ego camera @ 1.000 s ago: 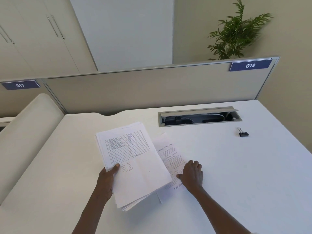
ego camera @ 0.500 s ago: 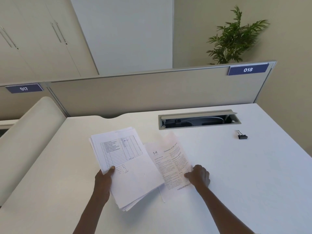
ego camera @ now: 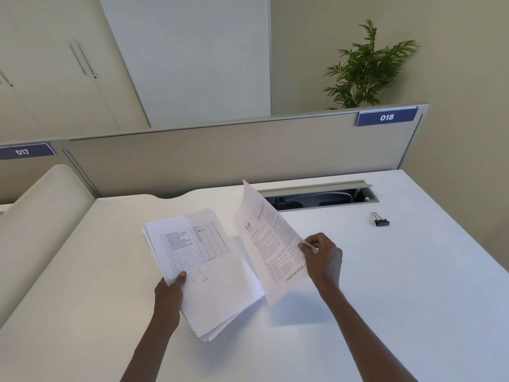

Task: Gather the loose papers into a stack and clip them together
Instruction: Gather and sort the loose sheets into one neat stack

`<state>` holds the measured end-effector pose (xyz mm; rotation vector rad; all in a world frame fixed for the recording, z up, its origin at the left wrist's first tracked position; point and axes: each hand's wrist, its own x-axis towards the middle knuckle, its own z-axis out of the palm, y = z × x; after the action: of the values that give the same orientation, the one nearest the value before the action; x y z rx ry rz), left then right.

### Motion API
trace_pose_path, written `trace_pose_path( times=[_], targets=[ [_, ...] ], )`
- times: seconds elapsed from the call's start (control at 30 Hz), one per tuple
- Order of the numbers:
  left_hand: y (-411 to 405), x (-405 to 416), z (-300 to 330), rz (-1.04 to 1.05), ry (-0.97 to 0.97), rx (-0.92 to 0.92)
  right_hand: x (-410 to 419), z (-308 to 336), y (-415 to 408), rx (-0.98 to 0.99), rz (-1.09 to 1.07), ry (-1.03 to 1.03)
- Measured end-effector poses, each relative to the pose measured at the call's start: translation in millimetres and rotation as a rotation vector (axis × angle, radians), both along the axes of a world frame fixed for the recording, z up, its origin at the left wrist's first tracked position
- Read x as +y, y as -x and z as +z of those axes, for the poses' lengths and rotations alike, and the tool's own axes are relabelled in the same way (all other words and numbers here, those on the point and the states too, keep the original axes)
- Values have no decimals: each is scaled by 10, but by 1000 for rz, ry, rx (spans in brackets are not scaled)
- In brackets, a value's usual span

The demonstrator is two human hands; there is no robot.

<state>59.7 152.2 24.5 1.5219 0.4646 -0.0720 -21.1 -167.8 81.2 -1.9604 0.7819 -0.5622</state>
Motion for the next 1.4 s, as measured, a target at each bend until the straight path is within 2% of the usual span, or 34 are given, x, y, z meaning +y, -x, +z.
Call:
trace_pose_path(
  times=[0.1, 0.2, 0.33, 0.43, 0.6, 0.8, 0.9, 0.97, 1.1, 1.2, 1.27, 1.37, 1.4],
  targets=[
    [24, -97, 32, -24, -6, 9, 98, 214, -12, -76, 13, -69],
    [41, -187, 80, -54, 22, 7, 201, 310, -11, -96, 27, -226],
    [98, -299, 180, -118, 125, 13, 346, 247, -19, -75, 65, -435],
    [132, -368, 249, -181, 178, 12, 458, 164, -14, -32, 105, -475],
    [167, -441, 329, -292, 247, 35, 586, 99, 48, 62, 162, -326],
    [233, -452, 415, -382, 279, 37, 494, 148, 79, 436, 326, 182],
    [262, -481, 453, -409, 284, 41, 368, 288, 4, 512, 372, 225],
    [262, -501, 474, -419, 291, 48, 245, 348, -104, 476, 397, 83],
    [274, -579, 559, -495, 320, 35, -14, 380, -206, 248, 432, -475],
    [269, -668, 634, -569, 300, 41, -68, 348, -187, 133, 480, -701],
    [239, -738, 662, -567, 239, 64, -25, 306, -165, 76, 434, -736],
    [147, -842, 683, -495, 112, 123, 26, 224, -168, 11, 309, -634],
    [137, -877, 720, -490, 81, 87, 39, 211, -173, -4, 287, -592]
  ],
)
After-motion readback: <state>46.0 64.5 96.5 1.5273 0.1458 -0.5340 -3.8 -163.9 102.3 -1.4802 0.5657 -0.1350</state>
